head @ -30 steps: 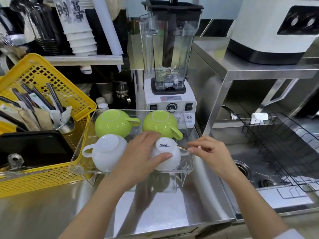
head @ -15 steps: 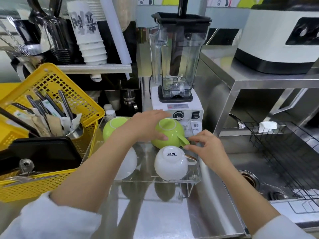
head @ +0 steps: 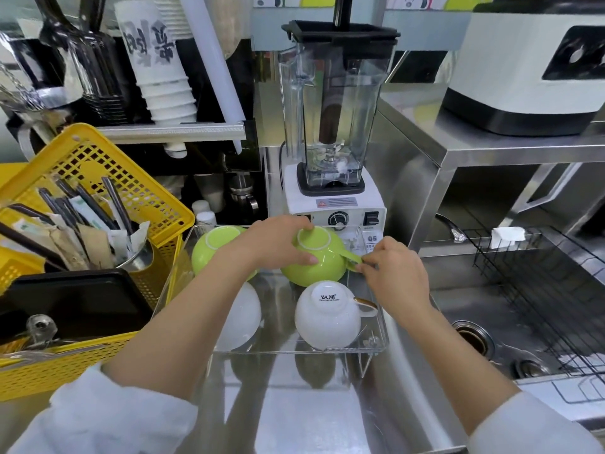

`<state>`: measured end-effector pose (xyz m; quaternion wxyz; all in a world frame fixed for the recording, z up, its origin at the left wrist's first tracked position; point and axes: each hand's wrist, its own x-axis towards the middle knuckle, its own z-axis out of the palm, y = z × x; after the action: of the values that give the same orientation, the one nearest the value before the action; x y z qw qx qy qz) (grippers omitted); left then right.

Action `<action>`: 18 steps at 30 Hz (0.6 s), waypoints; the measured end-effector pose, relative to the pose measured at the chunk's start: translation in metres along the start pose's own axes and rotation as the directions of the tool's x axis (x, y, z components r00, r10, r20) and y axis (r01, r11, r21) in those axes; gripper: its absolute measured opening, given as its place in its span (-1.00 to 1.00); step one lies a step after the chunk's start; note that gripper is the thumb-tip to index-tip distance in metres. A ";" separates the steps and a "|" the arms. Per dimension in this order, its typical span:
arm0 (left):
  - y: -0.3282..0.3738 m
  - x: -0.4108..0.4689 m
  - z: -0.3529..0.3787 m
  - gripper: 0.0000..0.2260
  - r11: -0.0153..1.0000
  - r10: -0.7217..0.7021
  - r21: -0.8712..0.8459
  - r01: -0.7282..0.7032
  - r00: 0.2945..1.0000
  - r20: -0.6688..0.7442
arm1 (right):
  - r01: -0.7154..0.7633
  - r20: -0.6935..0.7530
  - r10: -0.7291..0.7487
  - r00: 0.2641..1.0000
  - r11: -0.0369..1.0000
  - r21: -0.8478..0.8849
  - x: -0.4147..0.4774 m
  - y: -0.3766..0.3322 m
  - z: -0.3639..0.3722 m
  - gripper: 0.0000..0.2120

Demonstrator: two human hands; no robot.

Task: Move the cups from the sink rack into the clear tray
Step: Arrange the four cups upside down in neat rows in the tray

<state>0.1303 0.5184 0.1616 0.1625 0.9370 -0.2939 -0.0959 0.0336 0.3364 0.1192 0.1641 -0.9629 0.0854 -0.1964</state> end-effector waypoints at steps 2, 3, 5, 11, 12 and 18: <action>0.000 0.000 0.000 -0.40 1.000 0.001 0.016 0.000 1.000 -0.009 | 0.022 0.018 -0.020 1.000 0.995 -0.094 0.003 -0.003 -0.001 -0.81; 0.000 -0.001 0.000 -0.39 1.000 0.001 0.029 -0.001 1.000 -0.016 | 0.024 0.025 -0.021 0.999 0.992 -0.128 0.005 -0.004 -0.001 -0.80; 0.000 -0.002 0.001 -0.38 0.999 0.001 0.050 0.001 0.999 -0.039 | 0.005 0.034 0.000 0.999 0.988 -0.153 0.009 -0.005 -0.002 -0.78; -0.003 -0.003 0.003 -0.36 1.000 0.005 0.002 -0.005 0.996 -0.085 | -0.084 0.081 0.091 0.993 0.993 -0.083 0.019 -0.007 -0.002 -0.74; -0.003 -0.003 0.004 -0.36 1.000 0.004 0.001 -0.004 0.996 -0.088 | -0.102 0.083 0.108 0.991 0.992 -0.068 0.020 -0.007 -0.002 -0.76; -0.003 -0.006 0.003 -0.39 0.999 0.019 -0.024 -0.021 0.998 -0.064 | -0.242 0.127 0.230 0.965 0.967 0.086 0.024 -0.011 -0.006 -0.88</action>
<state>0.1259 0.5230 0.1582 0.1845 0.9345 -0.2968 -0.0681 0.0538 0.3389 0.1369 0.2392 -0.9462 0.1798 -0.1230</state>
